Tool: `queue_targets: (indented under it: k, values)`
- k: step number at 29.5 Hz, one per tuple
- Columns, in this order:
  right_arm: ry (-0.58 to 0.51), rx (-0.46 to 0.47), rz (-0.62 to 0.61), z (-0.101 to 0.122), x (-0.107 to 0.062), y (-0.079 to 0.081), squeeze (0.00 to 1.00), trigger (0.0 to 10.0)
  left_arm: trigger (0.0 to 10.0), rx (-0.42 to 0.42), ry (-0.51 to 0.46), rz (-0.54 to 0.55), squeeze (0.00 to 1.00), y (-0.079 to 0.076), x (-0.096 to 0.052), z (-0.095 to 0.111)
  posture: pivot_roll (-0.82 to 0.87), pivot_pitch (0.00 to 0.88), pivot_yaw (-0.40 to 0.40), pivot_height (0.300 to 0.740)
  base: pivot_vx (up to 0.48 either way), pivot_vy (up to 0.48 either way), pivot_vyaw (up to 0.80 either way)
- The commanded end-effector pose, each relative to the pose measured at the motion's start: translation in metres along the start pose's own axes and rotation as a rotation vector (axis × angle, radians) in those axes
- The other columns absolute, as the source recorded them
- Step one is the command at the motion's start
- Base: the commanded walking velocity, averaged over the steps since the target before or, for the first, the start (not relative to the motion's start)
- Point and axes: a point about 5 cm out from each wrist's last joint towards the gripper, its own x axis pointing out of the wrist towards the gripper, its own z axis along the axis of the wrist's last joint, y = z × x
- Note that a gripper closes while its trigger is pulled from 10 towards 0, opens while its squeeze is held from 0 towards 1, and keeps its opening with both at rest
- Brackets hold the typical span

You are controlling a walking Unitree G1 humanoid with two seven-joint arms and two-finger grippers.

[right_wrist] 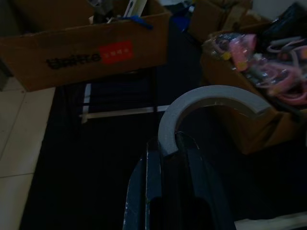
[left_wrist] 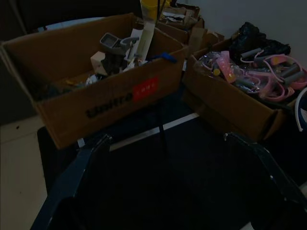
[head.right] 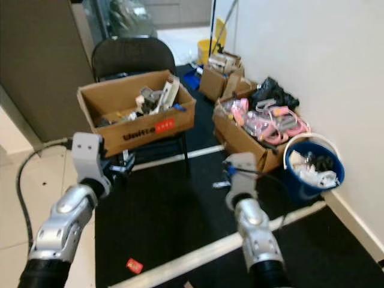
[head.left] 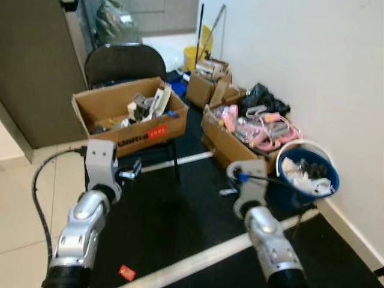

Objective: Picking trash to rubbish bin

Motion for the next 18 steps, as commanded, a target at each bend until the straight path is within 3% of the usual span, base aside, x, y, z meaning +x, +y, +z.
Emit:
queue_targets:
  k: [1,18]
  values:
    - [0.010,-0.004,-0.021,-0.0025,-0.0030,-0.0067,0.00,10.0,10.0,0.007,0.014,-0.006,0.00,-0.0018,-0.0009,-0.0041,0.04,0.121,0.014,0.740,0.409,0.000,0.00]
    - [0.004,0.008,0.018,0.0004,0.0027,0.0028,0.00,10.0,10.0,0.008,0.006,0.005,0.00,0.0013,-0.0024,-0.0013,0.05,0.119,0.001,0.740,0.424,0.000,0.00]
